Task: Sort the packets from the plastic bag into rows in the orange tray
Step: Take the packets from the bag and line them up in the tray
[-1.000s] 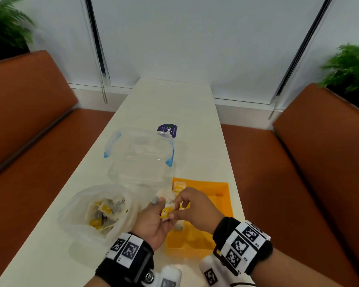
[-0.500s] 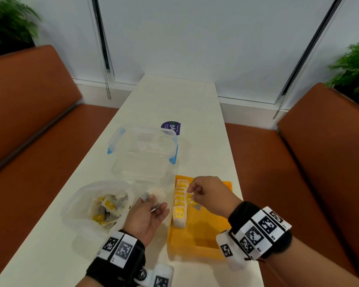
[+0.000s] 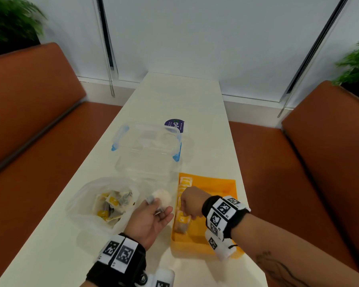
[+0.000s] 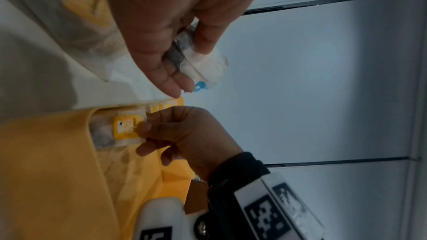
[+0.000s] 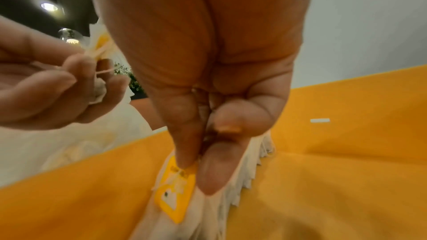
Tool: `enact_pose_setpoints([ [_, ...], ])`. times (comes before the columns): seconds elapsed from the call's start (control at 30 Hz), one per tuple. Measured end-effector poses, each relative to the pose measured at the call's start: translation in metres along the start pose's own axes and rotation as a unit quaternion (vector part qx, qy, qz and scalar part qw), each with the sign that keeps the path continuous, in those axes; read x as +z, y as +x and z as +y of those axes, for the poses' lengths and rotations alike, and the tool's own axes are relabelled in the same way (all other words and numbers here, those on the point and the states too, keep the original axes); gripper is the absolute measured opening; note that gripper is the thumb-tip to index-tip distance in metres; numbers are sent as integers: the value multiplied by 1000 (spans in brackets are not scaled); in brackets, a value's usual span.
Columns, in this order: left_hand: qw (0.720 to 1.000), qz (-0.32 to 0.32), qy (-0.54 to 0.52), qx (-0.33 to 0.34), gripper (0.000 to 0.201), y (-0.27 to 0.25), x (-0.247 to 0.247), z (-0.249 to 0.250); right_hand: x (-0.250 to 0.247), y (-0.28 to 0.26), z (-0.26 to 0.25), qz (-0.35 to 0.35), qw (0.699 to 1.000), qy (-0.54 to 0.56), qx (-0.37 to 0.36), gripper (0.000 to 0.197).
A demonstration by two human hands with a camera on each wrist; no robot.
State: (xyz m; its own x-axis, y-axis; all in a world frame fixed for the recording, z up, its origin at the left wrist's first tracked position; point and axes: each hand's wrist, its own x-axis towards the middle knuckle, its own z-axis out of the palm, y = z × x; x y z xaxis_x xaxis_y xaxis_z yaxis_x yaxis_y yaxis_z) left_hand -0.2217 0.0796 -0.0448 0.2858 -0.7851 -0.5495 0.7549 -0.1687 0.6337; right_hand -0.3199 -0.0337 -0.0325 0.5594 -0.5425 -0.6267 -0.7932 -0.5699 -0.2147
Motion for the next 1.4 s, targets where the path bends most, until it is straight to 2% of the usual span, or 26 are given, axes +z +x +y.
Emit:
enact_pose_setpoints([
  [0.07,1000,-7,21,-8,15,-1,-1,-2,1,3,-1,27,1000,-7,8,23],
  [0.17,998,-9,56,-21,15,0,-4,-6,0,5,0,59,998,-12,2,18],
  [0.3,997,-2,73,-33,14,1,-6,-9,1,5,4,52,998,24,-13,20],
  [0.43,997,7,72,-35,12,1,-4,-9,-4,0,11,53,993,104,-15,20],
  [0.5,997,12,71,-36,12,1,-4,-8,-10,-7,17,70,983,167,-11,15],
  [0.6,997,3,64,-40,18,-1,-1,-8,-18,-21,25,132,956,259,-34,3],
  [0.67,997,-1,63,-44,22,-1,2,-10,-21,-30,28,155,933,321,-60,5],
  [0.73,996,-6,72,-46,24,-1,7,-12,-22,-38,28,140,918,361,-89,13],
  [0.8,995,-21,91,-47,26,-2,10,-13,-19,-45,26,145,920,341,-124,32],
  [0.87,991,-39,118,-52,28,-3,13,-13,-16,-49,24,195,925,276,-171,43],
  [0.93,986,-60,147,-58,29,-5,14,-12,-15,-54,20,221,920,240,-214,43],
  [1.03,974,-91,193,-71,31,-7,16,-11,-18,-59,17,202,924,212,-245,32],
  [1.13,968,-100,216,-82,37,-8,17,-10,-22,-60,16,202,932,178,-244,17],
  [1.27,974,-83,191,-89,50,-8,12,-5,-28,-57,20,212,930,238,-181,10],
  [1.33,979,-61,175,-82,43,-9,7,-1,-30,-54,25,210,925,286,-139,9],
  [1.4,982,-45,168,-70,33,-9,2,2,-29,-50,31,177,936,290,-88,11],
])
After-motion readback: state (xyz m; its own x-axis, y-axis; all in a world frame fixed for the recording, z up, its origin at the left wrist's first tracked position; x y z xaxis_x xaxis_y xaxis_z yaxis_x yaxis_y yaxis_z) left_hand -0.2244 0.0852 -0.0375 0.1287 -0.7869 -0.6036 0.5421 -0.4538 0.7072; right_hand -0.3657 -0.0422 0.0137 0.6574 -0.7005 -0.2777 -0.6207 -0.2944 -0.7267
